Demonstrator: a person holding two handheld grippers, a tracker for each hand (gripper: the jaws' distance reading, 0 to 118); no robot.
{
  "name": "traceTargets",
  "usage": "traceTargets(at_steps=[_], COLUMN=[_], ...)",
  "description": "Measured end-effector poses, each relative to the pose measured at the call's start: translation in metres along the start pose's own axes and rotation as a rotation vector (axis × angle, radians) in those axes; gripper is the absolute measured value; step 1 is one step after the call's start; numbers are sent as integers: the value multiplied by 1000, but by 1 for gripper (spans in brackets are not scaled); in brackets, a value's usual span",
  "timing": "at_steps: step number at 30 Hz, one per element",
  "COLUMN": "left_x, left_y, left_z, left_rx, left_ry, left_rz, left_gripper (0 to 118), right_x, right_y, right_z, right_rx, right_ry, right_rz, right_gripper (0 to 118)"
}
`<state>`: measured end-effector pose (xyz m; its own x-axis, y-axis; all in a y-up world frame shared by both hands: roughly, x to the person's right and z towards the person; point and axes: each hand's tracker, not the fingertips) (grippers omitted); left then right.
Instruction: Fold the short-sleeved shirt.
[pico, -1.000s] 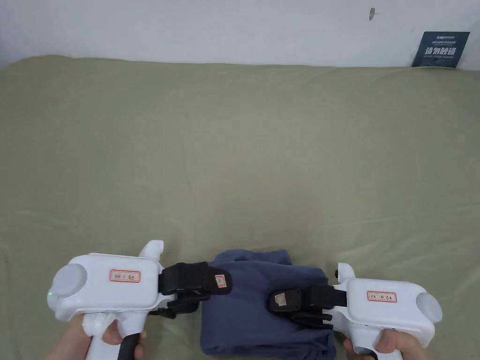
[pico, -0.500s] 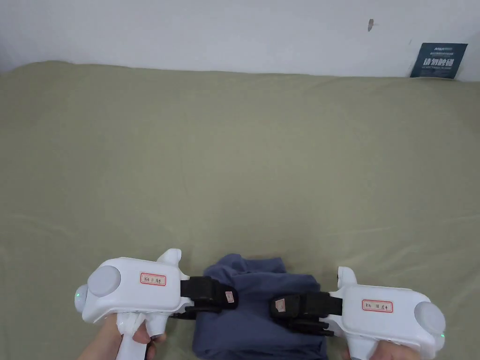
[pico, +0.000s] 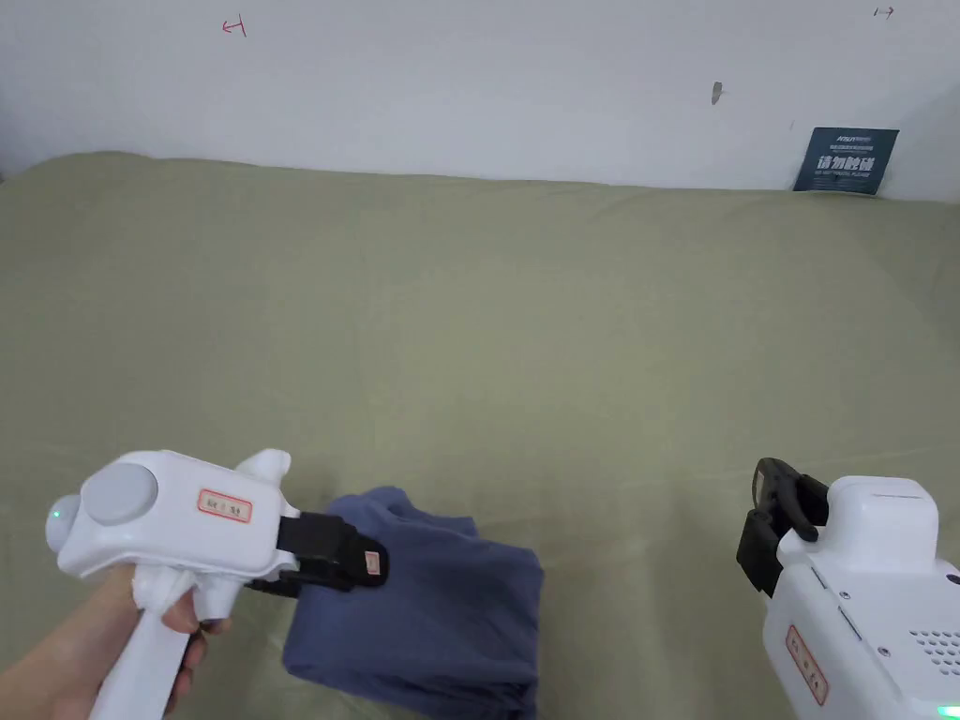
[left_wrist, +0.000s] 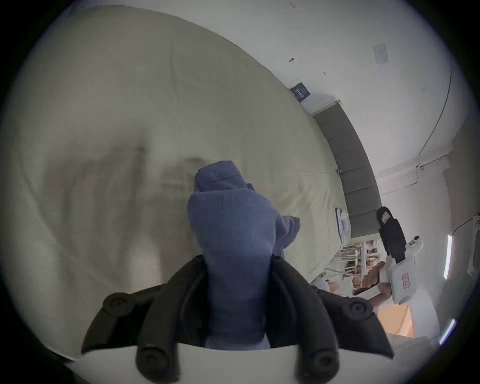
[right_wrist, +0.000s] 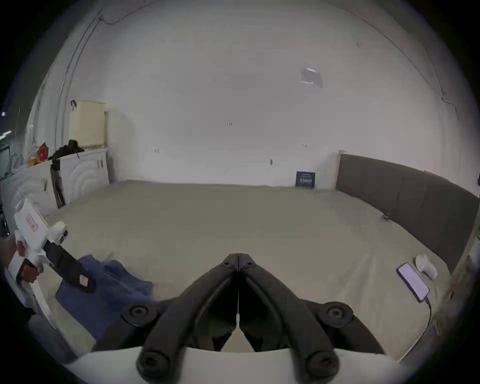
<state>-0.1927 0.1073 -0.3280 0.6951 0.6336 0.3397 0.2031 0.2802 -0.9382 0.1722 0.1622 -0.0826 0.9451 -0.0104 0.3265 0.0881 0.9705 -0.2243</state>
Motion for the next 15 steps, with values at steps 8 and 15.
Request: traceTargets(at_steps=[8, 15], left_x=[-45, -124], left_y=[24, 54], left_z=[63, 144], left_rx=[51, 45], left_ry=[75, 170], left_rz=[38, 50], left_gripper=[31, 31], right_x=[-64, -167], right_y=[9, 5], right_z=[-21, -49], right_rx=[80, 47], right_ry=[-85, 76], right_rz=[82, 83], right_gripper=[1, 1])
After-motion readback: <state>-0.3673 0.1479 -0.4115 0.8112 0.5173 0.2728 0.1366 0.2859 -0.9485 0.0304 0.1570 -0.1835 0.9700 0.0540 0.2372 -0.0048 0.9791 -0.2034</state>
